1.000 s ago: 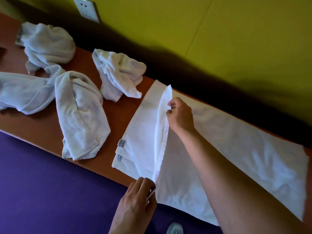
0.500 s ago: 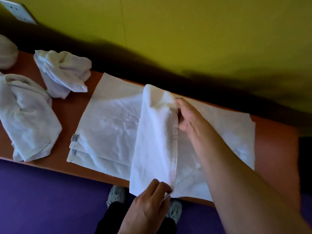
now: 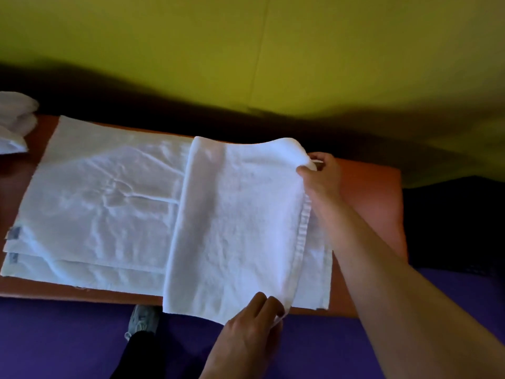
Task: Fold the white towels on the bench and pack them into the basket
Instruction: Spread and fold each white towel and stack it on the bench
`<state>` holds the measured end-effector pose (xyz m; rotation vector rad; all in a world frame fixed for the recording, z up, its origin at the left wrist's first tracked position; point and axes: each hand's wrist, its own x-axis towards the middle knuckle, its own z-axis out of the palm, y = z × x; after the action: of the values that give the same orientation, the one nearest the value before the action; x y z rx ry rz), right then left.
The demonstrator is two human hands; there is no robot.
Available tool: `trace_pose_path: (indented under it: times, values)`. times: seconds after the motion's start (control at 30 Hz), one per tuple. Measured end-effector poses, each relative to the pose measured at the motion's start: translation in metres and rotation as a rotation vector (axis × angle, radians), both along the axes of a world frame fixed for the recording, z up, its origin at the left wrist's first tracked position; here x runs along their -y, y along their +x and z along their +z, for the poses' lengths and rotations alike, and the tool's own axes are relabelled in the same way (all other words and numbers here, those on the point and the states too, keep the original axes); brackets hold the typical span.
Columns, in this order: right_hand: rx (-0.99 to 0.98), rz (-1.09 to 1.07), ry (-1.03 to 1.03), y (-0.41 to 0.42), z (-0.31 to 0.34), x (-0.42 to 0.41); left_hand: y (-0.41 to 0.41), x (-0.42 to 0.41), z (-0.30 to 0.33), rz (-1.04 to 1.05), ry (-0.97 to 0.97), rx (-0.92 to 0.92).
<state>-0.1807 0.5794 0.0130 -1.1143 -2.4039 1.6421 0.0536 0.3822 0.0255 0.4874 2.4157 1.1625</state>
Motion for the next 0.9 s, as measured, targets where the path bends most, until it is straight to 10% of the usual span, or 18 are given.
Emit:
trace_pose_path:
  times: [0.53,0.9]
  values:
    - [0.116,0.037,0.178,0.061,-0.061,-0.111,-0.008,-0.097,-0.037,-0.241,-0.175,0.331]
    - [0.321,0.206,0.247,0.261,-0.085,-0.027,-0.010,0.084,-0.068,0.401,-0.521,0.277]
